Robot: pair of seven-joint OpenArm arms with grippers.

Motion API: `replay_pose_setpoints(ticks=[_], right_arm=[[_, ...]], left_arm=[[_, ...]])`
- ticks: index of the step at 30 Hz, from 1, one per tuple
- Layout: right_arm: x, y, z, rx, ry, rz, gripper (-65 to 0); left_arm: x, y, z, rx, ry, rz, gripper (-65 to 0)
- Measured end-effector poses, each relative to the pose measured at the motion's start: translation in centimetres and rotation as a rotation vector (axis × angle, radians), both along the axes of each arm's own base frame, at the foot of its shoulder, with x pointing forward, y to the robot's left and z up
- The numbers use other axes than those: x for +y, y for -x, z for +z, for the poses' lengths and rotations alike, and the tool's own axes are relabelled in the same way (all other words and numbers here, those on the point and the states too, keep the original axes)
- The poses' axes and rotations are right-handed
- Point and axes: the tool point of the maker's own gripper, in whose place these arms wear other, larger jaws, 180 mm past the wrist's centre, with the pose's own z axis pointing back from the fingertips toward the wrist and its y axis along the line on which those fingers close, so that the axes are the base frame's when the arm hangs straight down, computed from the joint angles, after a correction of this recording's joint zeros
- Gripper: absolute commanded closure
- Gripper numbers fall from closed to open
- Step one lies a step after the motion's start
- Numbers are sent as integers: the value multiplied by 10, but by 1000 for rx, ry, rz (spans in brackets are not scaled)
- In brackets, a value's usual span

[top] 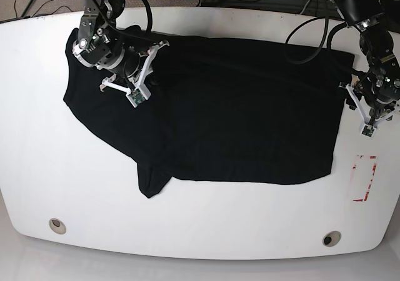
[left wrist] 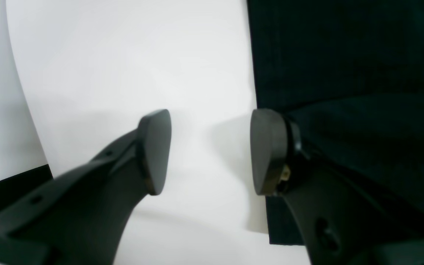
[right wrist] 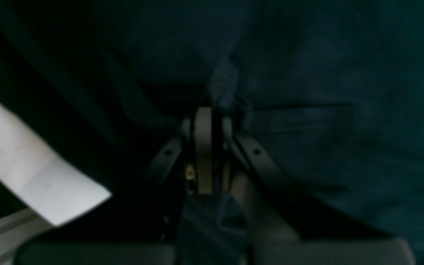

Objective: Layout the t-shirt on the table in an organized manner, then fold the t-shirt properly

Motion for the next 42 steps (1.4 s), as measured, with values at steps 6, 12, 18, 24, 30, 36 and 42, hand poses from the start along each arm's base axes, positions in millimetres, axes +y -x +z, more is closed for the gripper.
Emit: replay_pose_setpoints(ticks=[6,12,18,24,30,36,42], right_arm=[[-4,-19,12,-49,7,-11,-13],[-4,-43,31,-119,4,-10,-17],[-3,-60,45,-168,5,-8,-35],[-3,-60,41,-157,4,-8,-268],[-6,-52,33,-129,10,-11,-515],[-20,-32,21,-87,57,2,-563],[-64,-14,10,-38,111,-98,-471]], left_arm=[[0,0,0,-1,1,-1,-319],[0,0,0,-1,0,0,-319],[0,0,0,0,0,0,-319],[0,0,0,0,0,-1,-319],[-1,0,0,-1,1,-1,-319],[0,0,0,0,-1,-1,-319],[-6,-3,-2,8,-6,-25,-319]])
